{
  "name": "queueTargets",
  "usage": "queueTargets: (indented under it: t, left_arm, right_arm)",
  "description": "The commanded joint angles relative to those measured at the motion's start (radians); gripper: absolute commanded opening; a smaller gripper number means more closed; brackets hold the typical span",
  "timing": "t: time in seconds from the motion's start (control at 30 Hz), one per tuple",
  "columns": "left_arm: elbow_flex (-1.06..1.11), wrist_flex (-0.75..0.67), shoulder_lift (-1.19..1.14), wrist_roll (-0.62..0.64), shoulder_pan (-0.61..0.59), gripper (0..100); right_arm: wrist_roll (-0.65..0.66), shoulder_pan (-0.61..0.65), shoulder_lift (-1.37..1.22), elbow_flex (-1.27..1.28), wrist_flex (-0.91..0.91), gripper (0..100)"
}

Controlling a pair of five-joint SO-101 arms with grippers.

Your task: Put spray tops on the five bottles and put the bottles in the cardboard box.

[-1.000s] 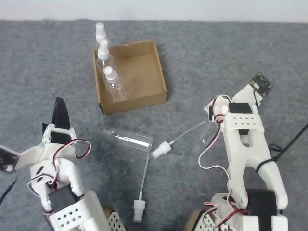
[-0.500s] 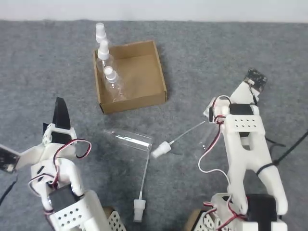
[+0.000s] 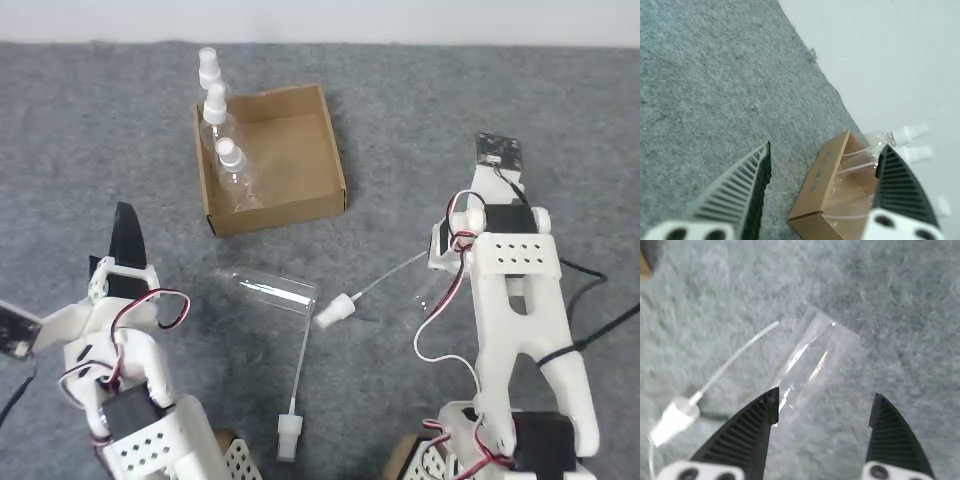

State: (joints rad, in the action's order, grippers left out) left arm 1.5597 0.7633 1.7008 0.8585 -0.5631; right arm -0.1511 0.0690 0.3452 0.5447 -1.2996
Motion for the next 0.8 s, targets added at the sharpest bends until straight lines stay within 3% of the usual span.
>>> queueTargets:
  t: [0.0,0.27,0.77]
  left_arm:
    - [-0.013,-0.034,0.014,-0.008,0.0,32]
    - [-0.013,-0.034,0.014,-0.008,0.002,32]
    - [0.007,-0.075,0.014,-0.008,0.002,32]
  right_arm:
    - [0.1,-0.01,0.056,-0.081,-0.062,23.7]
    - [0.229,-0.01,0.056,-0.087,-0.074,23.6]
    - [0.73,-0.01,0.056,-0.086,-0.081,23.8]
